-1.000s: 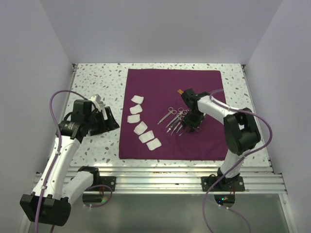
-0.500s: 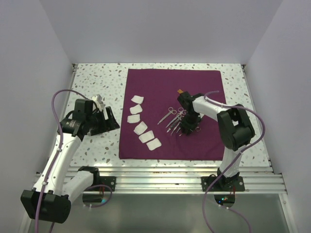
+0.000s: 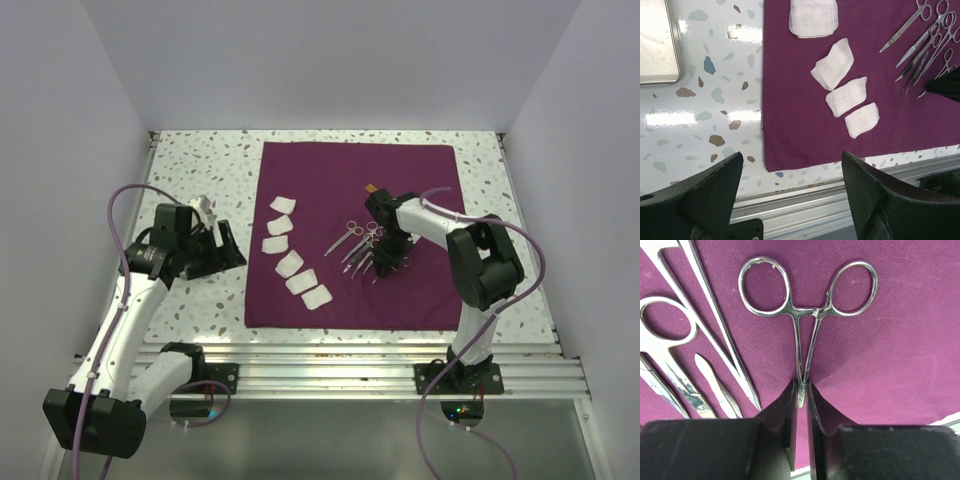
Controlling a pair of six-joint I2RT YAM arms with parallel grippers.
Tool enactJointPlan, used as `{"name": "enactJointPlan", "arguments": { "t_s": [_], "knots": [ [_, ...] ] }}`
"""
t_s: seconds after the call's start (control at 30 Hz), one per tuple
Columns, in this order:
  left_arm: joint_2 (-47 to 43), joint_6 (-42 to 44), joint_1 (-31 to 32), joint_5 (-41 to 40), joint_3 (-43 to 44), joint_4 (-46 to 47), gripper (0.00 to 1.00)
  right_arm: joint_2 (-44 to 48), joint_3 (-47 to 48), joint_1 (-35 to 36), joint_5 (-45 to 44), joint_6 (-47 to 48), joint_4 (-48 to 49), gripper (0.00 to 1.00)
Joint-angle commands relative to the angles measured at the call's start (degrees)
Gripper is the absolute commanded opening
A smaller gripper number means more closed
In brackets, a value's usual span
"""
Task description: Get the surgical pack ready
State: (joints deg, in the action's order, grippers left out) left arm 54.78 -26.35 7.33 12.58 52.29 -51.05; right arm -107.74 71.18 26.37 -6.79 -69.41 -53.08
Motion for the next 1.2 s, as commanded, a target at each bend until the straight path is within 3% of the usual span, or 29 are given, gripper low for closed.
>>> {"name": "enactJointPlan", "arguments": {
  "t_s": [0.0,0.13,0.4,0.57,0.67,0.93,1.17],
  "knots": [
    [0.1,1.1,0.5,-0.3,2.0,-0.8,0.83,1.7,0.8,0.3,-3.1,-0.4,-2.6,0.09],
    [0.1,0.9,0.5,1.0,2.7,-0.6,0.84,4.5,0.8,0.3,-3.7,1.8,-3.8,0.00],
    [-0.9,-4.0,0.5,11.3,1.9,4.8,0.87,15.9,-1.4,1.9,-4.2,14.1,-2.4,0.00],
    [-4.4,-12.4,0.5,22.5,-4.8,17.4,0.88,19.1,-2.6,5.3,17.0,34.3,10.0,0.00],
    [-6.3,-22.0,0.6,25.1,-9.6,26.0,0.88,20.1,-1.1,10.7,21.2,38.5,13.9,0.00],
    [-4.0,-28.4,6.5,21.4,-10.9,32.2,0.89,21.1,2.2,21.6,26.3,37.5,21.0,0.00],
    [-2.9,-31.4,10.9,16.3,-12.2,33.0,0.87,19.8,5.8,25.4,27.5,36.9,22.9,0.00]
  ]
}}
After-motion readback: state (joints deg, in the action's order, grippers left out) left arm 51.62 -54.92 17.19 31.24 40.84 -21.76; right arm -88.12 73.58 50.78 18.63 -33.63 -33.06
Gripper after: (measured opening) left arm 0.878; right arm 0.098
